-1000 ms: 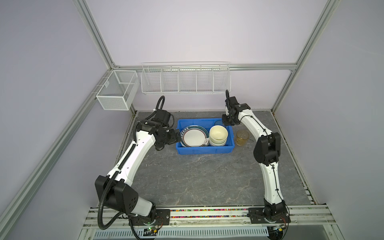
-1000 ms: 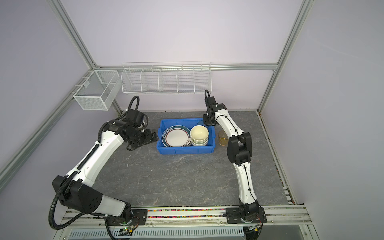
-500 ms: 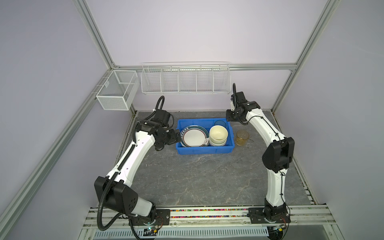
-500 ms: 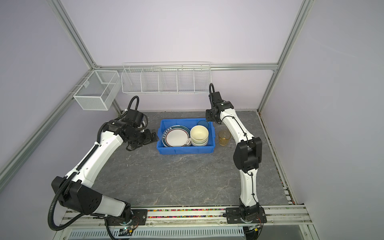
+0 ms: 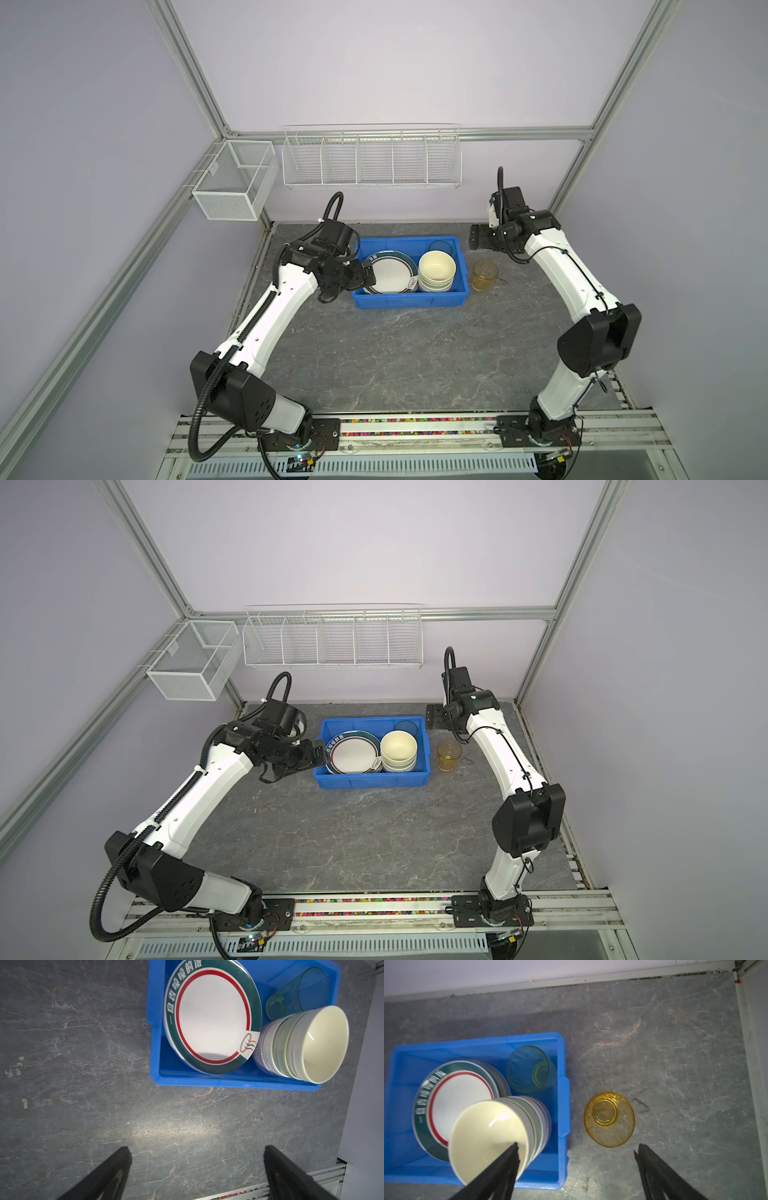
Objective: Place the mixed dishes into the plastic bin
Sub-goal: 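Move the right gripper to the amber glass cup beside the bin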
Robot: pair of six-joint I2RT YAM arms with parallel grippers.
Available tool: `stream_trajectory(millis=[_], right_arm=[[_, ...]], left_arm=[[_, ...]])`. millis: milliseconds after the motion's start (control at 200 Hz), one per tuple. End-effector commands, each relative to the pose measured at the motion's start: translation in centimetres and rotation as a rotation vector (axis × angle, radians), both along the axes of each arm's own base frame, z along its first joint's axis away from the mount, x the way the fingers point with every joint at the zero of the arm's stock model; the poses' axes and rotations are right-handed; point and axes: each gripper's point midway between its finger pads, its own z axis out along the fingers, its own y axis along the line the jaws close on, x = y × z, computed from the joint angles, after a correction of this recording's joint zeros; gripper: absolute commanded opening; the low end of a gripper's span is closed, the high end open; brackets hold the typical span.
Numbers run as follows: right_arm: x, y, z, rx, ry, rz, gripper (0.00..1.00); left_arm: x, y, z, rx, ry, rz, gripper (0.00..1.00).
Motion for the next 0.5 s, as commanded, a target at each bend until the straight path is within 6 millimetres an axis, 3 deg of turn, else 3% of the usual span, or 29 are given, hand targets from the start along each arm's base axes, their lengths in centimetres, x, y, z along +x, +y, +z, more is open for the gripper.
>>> stream_trajectory(millis=[0, 150, 165, 265, 495], right_arm=[[-2.8, -2.3, -1.6, -0.056, 0.071, -0.039, 0.89], [-4.3, -3.7, -2.8, -0.008, 0.067, -0.084, 0.89], [-4.3, -4.8, -2.9, -0.003, 0.068, -0.113, 0.89], [-4.8, -6.1, -3.7, 0.012, 0.084, -0.15, 0.89], [-4.5, -7.3, -5.5, 0.032, 0.141, -0.175, 0.91]], left_arm=[[0.7, -2.5, 0.7, -0.033, -0.022, -0.037, 0.99], [0.9, -4.8, 0.5, -0.035, -0.026, -0.089, 0.99], [0.9, -5.0, 0.4, -0.037, -0.027, -0.096, 0.99], [1.1, -6.5, 0.4, -0.025, -0.042, -0.155, 0.99], [1.3, -10.2, 0.0, 0.028, -0.054, -0.292, 0.99]])
